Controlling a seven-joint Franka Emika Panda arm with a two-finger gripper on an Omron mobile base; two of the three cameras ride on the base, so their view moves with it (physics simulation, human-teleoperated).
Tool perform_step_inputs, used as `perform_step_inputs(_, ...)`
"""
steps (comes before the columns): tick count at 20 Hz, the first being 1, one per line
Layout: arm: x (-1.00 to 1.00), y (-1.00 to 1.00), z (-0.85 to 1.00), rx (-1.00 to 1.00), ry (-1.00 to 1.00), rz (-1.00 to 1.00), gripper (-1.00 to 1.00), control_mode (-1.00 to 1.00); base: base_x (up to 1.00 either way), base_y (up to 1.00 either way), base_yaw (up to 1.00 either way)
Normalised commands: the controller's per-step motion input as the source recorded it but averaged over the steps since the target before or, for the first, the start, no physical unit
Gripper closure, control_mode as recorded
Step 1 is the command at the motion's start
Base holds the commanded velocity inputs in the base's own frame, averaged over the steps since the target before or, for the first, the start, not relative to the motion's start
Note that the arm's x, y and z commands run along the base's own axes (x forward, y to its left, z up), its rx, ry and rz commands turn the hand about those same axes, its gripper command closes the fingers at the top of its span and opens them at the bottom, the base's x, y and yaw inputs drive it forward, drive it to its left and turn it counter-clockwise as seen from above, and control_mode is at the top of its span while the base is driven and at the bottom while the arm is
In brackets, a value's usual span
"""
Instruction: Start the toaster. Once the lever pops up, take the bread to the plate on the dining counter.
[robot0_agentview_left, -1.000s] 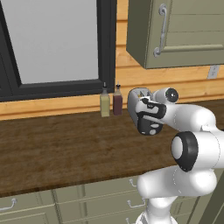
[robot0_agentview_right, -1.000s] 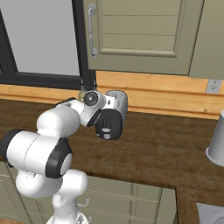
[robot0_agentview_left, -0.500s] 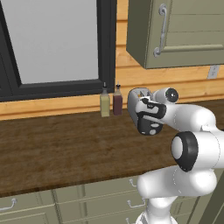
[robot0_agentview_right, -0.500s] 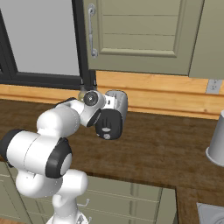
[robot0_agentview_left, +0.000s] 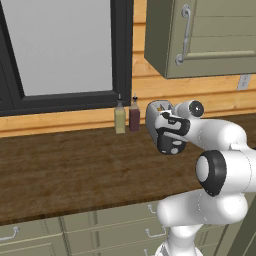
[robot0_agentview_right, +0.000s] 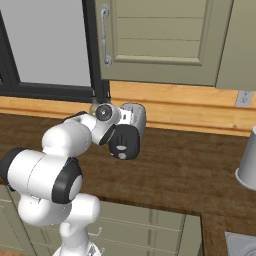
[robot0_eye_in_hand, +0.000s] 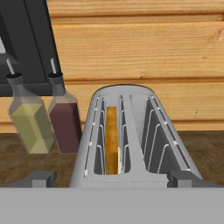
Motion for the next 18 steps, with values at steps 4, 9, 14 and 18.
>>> perform_step_inputs(4,0.00,0.00,0.00,0.00,0.00,0.00,-1.00,-1.00,0.00,0.00,0.00)
perform_step_inputs(9,0.00,0.00,0.00,0.00,0.00,0.00,-1.00,-1.00,0.00,0.00,0.00)
perform_step_inputs(14,0.00,0.00,0.00,0.00,0.00,0.00,-1.00,-1.00,0.00,0.00,0.00)
perform_step_inputs(18,0.00,0.00,0.00,0.00,0.00,0.00,-1.00,-1.00,0.00,0.00,0.00)
